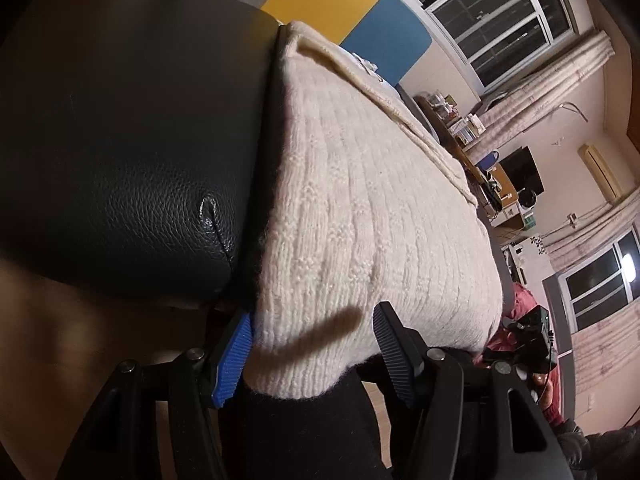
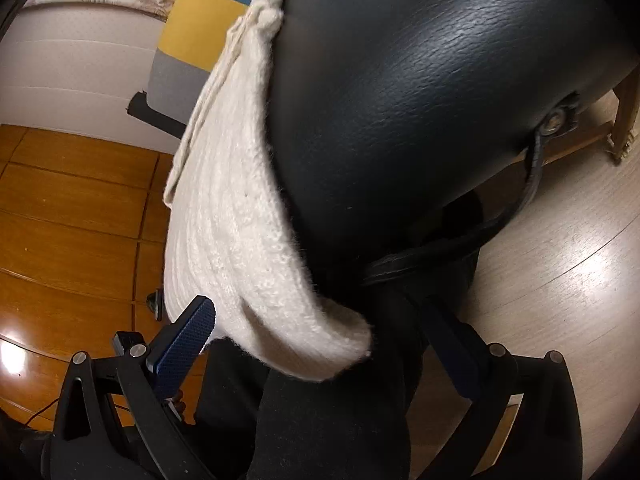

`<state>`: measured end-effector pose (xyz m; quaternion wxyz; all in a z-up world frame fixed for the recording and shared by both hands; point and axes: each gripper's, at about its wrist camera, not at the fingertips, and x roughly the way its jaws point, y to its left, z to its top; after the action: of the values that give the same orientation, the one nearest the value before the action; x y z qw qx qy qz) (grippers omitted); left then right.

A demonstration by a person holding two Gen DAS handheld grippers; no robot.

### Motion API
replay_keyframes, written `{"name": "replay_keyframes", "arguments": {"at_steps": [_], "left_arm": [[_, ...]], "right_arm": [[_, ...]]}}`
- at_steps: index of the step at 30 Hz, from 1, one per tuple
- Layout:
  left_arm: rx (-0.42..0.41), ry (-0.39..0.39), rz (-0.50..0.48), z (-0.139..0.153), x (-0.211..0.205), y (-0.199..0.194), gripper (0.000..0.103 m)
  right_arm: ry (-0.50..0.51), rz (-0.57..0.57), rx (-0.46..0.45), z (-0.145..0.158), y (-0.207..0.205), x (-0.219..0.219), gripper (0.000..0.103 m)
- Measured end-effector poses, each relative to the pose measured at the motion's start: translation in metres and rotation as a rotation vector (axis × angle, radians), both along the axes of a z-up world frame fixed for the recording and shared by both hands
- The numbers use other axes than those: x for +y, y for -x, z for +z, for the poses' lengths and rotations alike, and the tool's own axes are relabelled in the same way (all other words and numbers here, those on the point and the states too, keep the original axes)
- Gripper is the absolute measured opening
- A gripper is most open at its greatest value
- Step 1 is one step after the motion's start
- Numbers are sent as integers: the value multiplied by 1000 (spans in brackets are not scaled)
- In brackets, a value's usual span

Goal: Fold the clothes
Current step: 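Lower both tools to the sweater edge at the ottoman side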

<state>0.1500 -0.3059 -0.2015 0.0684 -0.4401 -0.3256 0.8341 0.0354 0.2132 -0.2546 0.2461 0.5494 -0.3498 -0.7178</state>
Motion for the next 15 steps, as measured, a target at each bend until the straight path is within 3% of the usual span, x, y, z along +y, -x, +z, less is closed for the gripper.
{"name": "replay_keyframes", "arguments": {"at_steps": [1,4,6,8,13,15], "left_arm": [[-2,-3,5,0,0,1,61],[-2,-14,8,-1,0,-1,62],[-5,-20,9,-3,0,-2,62],[-5,-28,15,-4,-2,-3,62],[-54,-83,25,-12,-3,2,62],[-73,-107,26,-14,-2,4,62]], "right_arm": [[-7,-5,-6,1,1,-1,102],[9,-4,30,7,0,-4,71],[-8,25,46,10,-1,-11,63],[-45,70,54,12,-4,-21,40],[-108,86,97,22,-10,-32,39],[-66,78,66,19,-9,-31,41]]}}
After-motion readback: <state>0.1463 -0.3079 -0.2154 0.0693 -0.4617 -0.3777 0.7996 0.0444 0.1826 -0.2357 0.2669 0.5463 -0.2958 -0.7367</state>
